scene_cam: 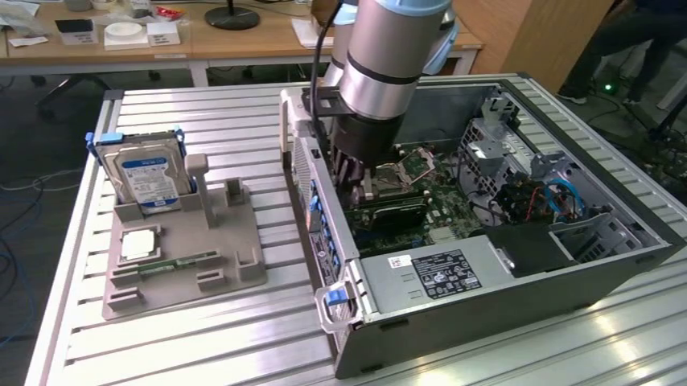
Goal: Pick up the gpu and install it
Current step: 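Press down on the gpu until it lock into place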
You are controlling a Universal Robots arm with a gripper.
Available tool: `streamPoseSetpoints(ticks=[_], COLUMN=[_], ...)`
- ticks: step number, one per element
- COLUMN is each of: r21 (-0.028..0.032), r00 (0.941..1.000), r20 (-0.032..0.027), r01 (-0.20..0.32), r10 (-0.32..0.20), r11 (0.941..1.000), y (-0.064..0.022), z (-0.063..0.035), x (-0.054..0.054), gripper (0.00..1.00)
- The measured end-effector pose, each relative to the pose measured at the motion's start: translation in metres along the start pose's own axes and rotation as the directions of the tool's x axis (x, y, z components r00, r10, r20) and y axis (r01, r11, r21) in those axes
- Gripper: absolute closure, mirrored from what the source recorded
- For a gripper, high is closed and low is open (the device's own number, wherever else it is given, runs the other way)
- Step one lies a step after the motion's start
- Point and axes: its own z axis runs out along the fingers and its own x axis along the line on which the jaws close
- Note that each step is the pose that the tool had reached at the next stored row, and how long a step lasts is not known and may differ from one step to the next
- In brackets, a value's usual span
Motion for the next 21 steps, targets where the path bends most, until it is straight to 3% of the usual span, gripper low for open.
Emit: streamPoseSetpoints(ticks=[8, 16, 21], r21=[-0.0004, -0.0005, -0.0100], r00=[1.0000, 1.0000, 0.9999], r20=[-0.0020, -0.0057, -0.0061], r01=[0.005, 0.008, 0.010], r10=[-0.005, -0.008, -0.010], r11=[1.0000, 1.0000, 0.9999], y=[-0.0162, -0.0158, -0.0140], z=[0.0054, 0.0085, 0.0039], x=[0.000, -0.005, -0.006], gripper=[0.89, 0.89, 0.89])
